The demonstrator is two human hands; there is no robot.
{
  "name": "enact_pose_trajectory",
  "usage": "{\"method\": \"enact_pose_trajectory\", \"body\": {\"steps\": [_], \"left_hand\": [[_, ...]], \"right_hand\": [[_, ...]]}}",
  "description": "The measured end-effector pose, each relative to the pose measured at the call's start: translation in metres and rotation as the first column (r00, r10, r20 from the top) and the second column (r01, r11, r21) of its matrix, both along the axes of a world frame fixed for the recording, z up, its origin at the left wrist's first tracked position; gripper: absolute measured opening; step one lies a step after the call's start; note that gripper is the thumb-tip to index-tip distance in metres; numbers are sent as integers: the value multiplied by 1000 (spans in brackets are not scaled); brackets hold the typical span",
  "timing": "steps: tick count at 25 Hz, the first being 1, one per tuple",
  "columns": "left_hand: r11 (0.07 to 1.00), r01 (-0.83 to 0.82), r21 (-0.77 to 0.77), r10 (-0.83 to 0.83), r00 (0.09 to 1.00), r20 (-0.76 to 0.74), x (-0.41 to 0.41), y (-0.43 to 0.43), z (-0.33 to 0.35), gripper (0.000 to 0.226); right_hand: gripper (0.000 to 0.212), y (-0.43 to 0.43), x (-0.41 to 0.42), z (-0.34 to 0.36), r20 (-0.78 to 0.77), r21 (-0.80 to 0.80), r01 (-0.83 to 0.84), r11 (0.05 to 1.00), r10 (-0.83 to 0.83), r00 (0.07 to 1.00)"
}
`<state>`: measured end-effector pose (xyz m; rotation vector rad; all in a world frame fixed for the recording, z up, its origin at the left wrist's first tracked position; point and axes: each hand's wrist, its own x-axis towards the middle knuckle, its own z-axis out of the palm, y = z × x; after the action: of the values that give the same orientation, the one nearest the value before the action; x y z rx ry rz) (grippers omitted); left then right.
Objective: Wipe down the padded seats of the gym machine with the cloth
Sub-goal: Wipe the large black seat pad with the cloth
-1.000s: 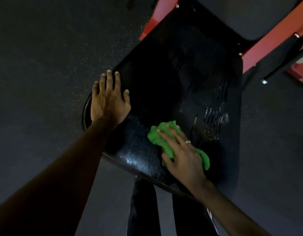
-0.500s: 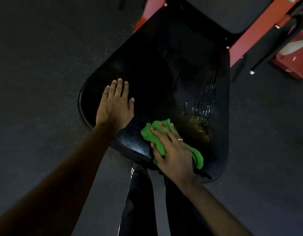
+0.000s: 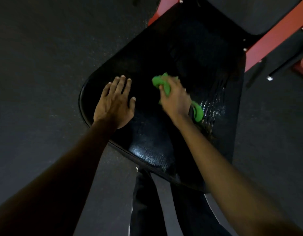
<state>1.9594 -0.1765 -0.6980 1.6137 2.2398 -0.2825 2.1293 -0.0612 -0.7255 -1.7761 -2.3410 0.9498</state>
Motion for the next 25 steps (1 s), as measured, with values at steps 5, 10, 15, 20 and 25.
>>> {"method": "enact_pose_trajectory", "body": {"steps": [5, 10, 15, 20, 25], "left_hand": [[1000, -6, -20, 6, 1000, 11, 0, 1, 4, 67], [999, -10, -32, 10, 1000, 15, -1, 2, 5, 68], [998, -19, -56, 18, 1000, -15, 1, 3, 5, 67], [997, -56, -44, 57, 998, 12, 10, 6, 13, 61], [992, -72, 107, 55, 987, 152, 96, -19, 14, 56]], "right_hand": [[55, -123, 79, 71, -142, -19, -405, 914, 399, 906], [61, -76, 120, 34, -91, -57, -206, 977, 201, 975], [48, -62, 89, 22, -28, -41, 16, 999, -17, 999], [48, -123, 152, 63, -121, -46, -296, 954, 289, 950], [48, -54, 142, 15, -101, -33, -186, 982, 182, 978]]}}
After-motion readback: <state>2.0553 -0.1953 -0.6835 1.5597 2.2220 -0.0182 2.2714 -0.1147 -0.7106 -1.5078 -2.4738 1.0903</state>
